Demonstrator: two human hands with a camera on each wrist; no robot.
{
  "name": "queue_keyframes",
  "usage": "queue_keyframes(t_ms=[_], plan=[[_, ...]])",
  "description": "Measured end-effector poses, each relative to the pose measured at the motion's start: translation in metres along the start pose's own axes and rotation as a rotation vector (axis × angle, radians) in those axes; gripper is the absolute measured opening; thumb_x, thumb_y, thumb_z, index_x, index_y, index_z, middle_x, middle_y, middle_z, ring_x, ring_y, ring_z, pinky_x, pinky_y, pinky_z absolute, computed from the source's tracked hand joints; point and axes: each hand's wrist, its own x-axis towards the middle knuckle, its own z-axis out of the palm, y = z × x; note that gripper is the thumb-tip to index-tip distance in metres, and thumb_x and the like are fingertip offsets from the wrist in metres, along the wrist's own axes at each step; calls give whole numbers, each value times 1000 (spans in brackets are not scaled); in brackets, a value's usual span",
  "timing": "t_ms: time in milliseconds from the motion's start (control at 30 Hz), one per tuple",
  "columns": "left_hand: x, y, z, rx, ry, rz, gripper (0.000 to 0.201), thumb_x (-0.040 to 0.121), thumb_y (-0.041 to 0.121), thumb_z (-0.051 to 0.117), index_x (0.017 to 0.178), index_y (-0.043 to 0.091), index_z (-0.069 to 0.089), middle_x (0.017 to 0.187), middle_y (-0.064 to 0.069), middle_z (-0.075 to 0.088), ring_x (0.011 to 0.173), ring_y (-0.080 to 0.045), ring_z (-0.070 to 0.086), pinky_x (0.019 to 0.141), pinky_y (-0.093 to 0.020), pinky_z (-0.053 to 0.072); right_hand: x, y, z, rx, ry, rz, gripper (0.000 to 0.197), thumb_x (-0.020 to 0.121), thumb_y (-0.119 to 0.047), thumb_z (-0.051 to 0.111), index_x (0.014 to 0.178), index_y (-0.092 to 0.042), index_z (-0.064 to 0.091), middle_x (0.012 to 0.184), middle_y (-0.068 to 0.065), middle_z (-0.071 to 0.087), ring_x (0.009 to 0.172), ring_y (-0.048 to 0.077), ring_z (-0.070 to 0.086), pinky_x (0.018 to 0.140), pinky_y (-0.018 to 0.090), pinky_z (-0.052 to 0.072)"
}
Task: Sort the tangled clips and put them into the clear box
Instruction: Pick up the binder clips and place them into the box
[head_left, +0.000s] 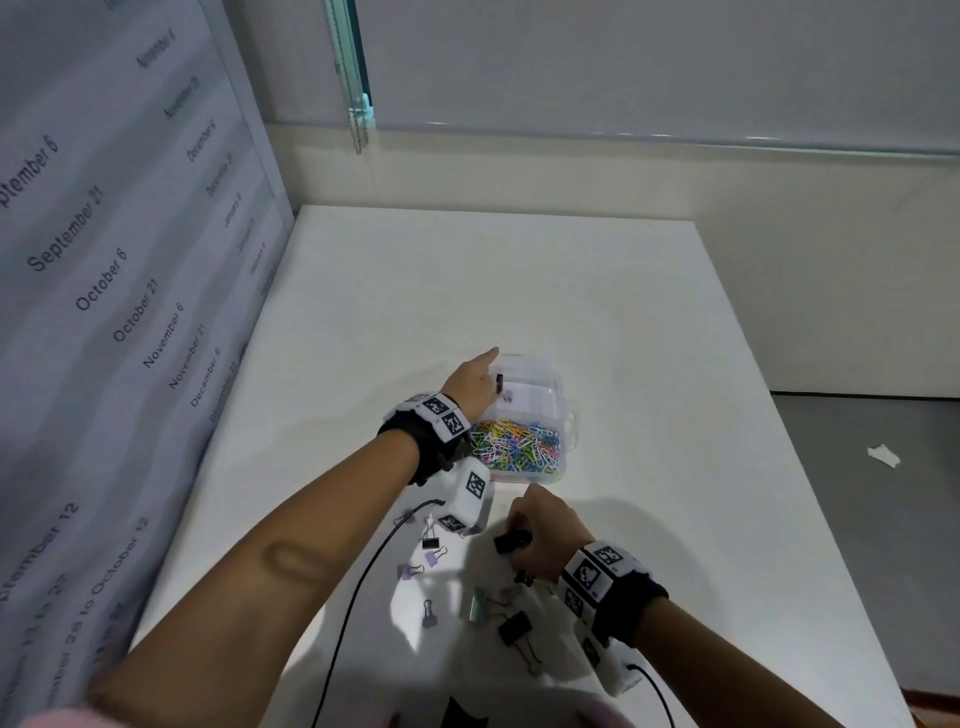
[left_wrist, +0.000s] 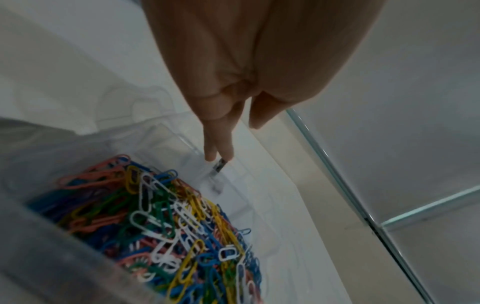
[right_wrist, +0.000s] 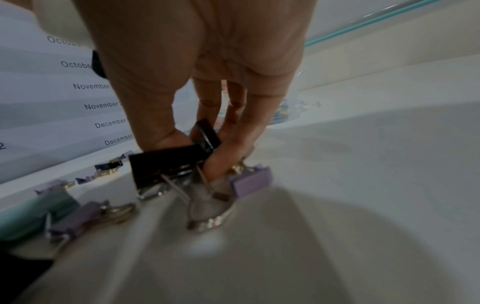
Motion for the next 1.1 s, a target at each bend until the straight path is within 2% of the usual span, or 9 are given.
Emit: queue_keyframes(t_ms=[100, 167, 267, 333, 500, 667, 833, 967, 1100], plan=[[-12, -2, -1, 206, -17, 44, 51, 95, 3, 31, 143, 19, 34, 141, -12, 45, 68, -7, 50, 64, -15, 47, 0, 2, -4, 36, 22, -2, 27, 70, -25, 71, 91, -10, 63, 105, 11, 59, 96, 28, 56, 74, 27, 40], [-23, -2, -1, 356, 0, 95, 44, 94, 2, 33, 135, 13, 47, 141, -15, 46, 91, -25, 62, 80, -22, 51, -1, 6, -6, 56, 19, 4, 27, 68, -25, 74, 88, -11, 65, 99, 8, 61, 92, 25, 57, 72, 24, 39], [-32, -14, 0, 534, -34, 161, 38, 92, 1, 38, 126, 9, 54, 137, -14, 49, 123, -28, 48, 106, -35, 38, -3, 14, -9, 132, 62, 27, 19, 63, -25, 79, 73, -22, 65, 82, -2, 56, 78, 15, 52, 65, 17, 38], [-35, -27, 1, 569, -77, 166, 39, 92, 1, 38, 128, 9, 51, 135, -14, 48, 124, -27, 46, 108, -34, 36, -5, 20, -11, 204, 88, 40, 27, 60, -21, 81, 60, -32, 56, 74, -6, 55, 68, 10, 51, 60, 11, 38], [-45, -42, 5, 529, -81, 225, 50, 89, -5, 38, 136, 9, 43, 139, -11, 42, 127, -27, 43, 108, -29, 34, -14, 34, -13, 271, 129, 16, 16, 56, 0, 76, 70, -7, 71, 61, -11, 56, 54, -3, 49, 58, 12, 41], [-52, -51, 8, 537, -81, 258, 53, 88, -6, 38, 138, 11, 40, 144, -9, 38, 129, -25, 41, 110, -27, 32, -18, 38, -11, 271, 185, -45, 11, 57, -2, 72, 62, -13, 72, 54, -18, 60, 55, -14, 55, 61, 9, 42], [-65, -59, 13, 539, -91, 291, 54, 88, -7, 36, 139, 11, 39, 145, -9, 36, 130, -25, 41, 111, -28, 33, -13, 21, -48, 343, 242, 61, 19, 64, -3, 73, 60, -22, 70, 56, -10, 60, 55, 10, 61, 57, 25, 57], [-76, -61, 15, 551, -110, 309, 54, 88, -7, 35, 139, 11, 39, 147, -9, 35, 132, -25, 39, 113, -28, 31, 8, 6, -84, 434, 417, 83, 9, 71, -3, 73, 70, -12, 72, 58, -7, 60, 43, 0, 56, 44, 10, 49], [-85, -60, 16, 570, -131, 319, 54, 88, -6, 35, 140, 10, 36, 150, -10, 29, 138, -25, 32, 116, -30, 26, 40, 1, -97, 540, 512, 144, 9, 76, 0, 67, 77, -8, 72, 72, 7, 65, 49, 12, 62, 42, 15, 53]])
